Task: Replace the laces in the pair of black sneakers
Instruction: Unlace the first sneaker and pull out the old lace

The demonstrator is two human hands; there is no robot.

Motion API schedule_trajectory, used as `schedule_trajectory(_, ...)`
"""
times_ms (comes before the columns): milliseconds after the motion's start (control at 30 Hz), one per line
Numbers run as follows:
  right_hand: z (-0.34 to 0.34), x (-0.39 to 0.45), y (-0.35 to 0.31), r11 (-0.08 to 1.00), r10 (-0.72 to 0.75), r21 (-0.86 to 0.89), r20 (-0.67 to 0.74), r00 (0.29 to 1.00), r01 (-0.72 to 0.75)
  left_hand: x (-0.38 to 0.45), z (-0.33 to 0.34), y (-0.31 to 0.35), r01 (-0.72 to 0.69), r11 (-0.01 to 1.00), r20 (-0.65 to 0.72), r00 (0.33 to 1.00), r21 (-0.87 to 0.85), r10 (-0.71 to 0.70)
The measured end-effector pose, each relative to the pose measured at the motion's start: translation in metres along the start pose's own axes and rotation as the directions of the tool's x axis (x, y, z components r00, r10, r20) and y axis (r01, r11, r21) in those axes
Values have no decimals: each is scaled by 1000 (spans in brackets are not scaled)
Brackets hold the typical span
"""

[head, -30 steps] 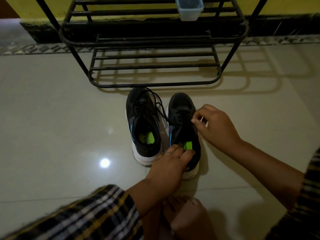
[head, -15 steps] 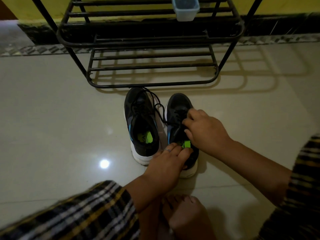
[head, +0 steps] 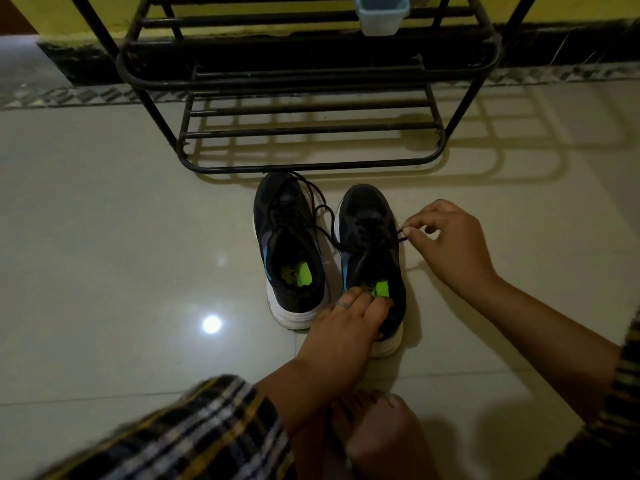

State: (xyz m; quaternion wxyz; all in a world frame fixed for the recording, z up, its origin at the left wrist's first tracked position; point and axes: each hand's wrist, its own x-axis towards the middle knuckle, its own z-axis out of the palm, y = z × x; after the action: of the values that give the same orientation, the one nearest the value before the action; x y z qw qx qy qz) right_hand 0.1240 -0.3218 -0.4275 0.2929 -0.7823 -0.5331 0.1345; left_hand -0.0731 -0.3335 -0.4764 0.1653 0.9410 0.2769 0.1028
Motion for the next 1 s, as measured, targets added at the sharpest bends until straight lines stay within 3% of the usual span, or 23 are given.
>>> schedule_trajectory(67,2,1,3,959,43,-283,116,992,-8,0,0,0,8,1000,20,1000,-18,-8)
schedule_trajectory(133,6,-1,-2,903,38,-428,176,984,42,0,1,0,13,1000,35,999,-10,-13)
schedule_trajectory(233,10,-9,-17,899,-189,-382,95,977,211,0,1,-1,2,1000,24,1000,8,-2)
schedule_trajectory(300,14,-17,-19,842,-315,-407,163,935,354,0,1,-1,-4,999,0,1000,33,4)
schedule_trajectory(400,24,-23,-16,781,-309,-471,280,909,410,0,3,0,-10,999,-7,1000,45,10)
schedule_trajectory(567,23,-17,-14,807,-352,-410,245,904,425,-1,4,-1,-9,1000,-13,1000,1,9)
schedule_trajectory(700,18,-12,-17,754,-452,-409,242,858,513,-1,5,-1,6,999,11,1000,-39,-6)
schedule_trajectory(867,1,6,-14,815,-397,-415,108,911,404,0,6,-1,5,999,-1,1000,-38,-5)
schedule_trajectory(1000,-8,13,9,898,-208,-386,46,977,209,0,5,-1,7,1000,-21,1000,-12,-8)
